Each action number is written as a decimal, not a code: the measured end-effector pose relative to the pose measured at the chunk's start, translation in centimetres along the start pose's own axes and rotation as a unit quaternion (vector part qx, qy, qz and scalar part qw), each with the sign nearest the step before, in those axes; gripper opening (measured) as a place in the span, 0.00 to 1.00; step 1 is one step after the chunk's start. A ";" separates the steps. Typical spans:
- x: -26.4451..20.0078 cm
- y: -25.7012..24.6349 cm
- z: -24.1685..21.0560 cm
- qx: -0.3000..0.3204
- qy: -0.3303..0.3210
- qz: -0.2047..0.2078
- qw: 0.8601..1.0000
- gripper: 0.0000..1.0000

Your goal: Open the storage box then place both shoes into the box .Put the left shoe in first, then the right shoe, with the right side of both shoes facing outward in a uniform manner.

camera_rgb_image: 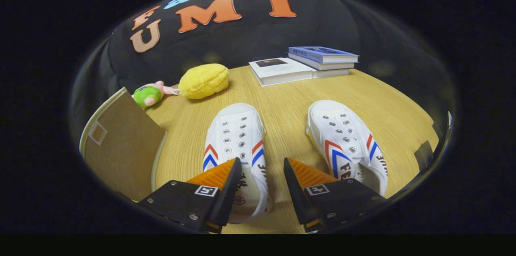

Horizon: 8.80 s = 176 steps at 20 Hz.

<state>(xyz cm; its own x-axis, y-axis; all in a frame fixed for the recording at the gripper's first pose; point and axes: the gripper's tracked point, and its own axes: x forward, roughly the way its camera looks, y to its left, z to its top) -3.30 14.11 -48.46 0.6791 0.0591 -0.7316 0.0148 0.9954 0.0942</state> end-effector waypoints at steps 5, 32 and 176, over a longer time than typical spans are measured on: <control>0.1 1.1 0.3 0.007 0.003 0.039 0.999 0.18; -10.9 26.2 10.7 0.024 -0.060 0.182 0.981 0.00; -10.7 24.7 2.1 -0.084 0.021 0.071 0.994 0.03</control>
<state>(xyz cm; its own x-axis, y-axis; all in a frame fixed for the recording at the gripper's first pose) -8.64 37.90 -36.90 0.6345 0.1994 -0.7468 -0.2046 0.9750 0.0865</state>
